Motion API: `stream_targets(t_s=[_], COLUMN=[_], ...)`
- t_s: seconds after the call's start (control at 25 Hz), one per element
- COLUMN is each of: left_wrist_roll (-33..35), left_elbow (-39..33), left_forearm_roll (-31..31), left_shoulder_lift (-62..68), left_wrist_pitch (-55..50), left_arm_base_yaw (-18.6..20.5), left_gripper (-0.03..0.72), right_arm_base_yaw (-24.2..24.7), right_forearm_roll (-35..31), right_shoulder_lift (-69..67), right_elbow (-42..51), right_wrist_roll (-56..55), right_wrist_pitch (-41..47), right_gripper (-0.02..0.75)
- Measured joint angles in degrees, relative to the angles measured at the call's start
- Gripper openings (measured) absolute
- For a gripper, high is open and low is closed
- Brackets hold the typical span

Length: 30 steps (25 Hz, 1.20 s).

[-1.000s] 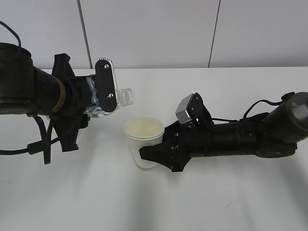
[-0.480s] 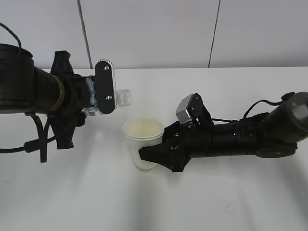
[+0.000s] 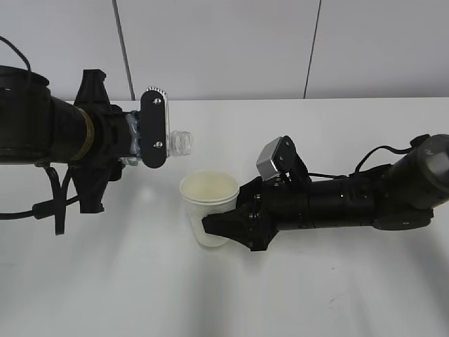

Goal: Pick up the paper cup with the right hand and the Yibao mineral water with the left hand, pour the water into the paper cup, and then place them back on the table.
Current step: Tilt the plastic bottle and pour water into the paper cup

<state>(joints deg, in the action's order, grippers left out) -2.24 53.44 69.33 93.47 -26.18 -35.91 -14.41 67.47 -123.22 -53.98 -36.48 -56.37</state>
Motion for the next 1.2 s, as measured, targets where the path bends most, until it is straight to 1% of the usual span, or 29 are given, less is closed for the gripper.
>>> stream_targets(t_s=[0.36,0.52,0.68,1.2], left_wrist_roll=[0.0,0.0,0.0,0.0], left_elbow=[0.0,0.0,0.0,0.0], left_forearm_roll=[2.4,4.2,4.4,4.7], left_shoulder_lift=[0.0,0.4,0.6,1.4], left_wrist_pitch=[-1.6,-3.7,-4.0,-4.9], left_arm_base_yaw=[0.0,-1.4,-2.3,-2.3], left_gripper=[0.330,0.330,0.330,0.330], right_arm_base_yaw=[0.0,0.0,0.0,0.0], right_forearm_roll=[0.1,0.1,0.1,0.1], right_shoulder_lift=[0.0,0.0,0.0,0.0], right_elbow=[0.0,0.0,0.0,0.0], right_wrist_roll=[-0.1,-0.1,-0.1,-0.1], right_wrist_pitch=[0.0,0.0,0.0,0.0], right_gripper=[0.501,0.501,0.501,0.501])
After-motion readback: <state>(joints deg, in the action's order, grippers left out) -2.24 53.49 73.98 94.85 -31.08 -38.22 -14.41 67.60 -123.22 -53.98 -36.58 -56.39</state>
